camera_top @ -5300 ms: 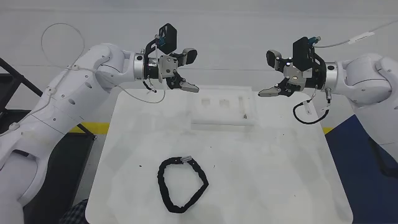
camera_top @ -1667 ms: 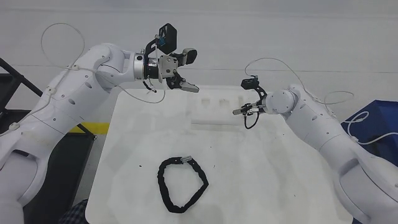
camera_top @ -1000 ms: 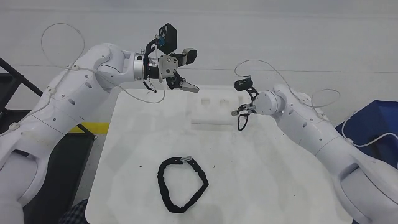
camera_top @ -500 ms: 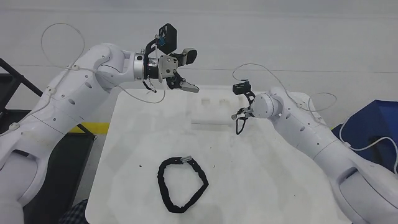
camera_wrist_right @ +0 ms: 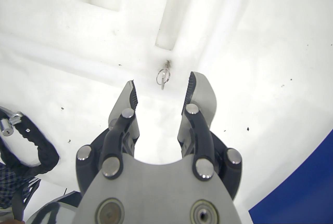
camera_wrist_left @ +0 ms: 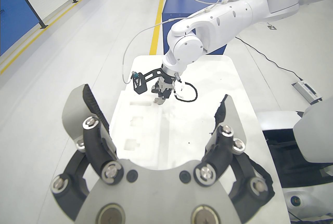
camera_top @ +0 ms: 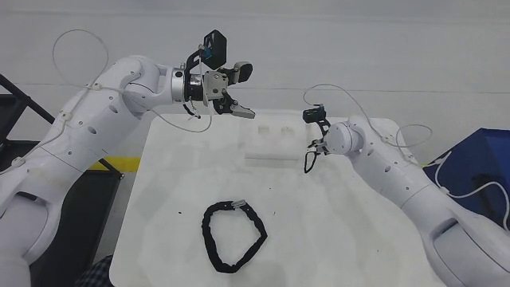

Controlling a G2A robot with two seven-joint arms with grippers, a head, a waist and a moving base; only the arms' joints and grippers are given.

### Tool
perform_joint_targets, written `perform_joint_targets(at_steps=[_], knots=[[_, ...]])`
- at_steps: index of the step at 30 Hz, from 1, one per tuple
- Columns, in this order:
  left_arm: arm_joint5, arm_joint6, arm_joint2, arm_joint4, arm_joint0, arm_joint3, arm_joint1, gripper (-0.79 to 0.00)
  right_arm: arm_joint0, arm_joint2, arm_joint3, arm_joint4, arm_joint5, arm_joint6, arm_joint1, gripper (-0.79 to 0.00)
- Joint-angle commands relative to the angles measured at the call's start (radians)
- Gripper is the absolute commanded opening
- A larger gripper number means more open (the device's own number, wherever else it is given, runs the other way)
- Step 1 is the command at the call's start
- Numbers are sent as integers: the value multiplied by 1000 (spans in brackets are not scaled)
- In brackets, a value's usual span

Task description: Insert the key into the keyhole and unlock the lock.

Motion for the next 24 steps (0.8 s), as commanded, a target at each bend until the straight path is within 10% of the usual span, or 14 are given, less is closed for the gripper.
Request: perform_joint_targets(at_steps=[1,24], knots=[[0,0,0,0,0,0,0,0,-2,5,5,0,-3,-7,-3,-446],[0,0,0,0,0,0,0,0,-5,36,123,-1,-12,-59,-58,-653]])
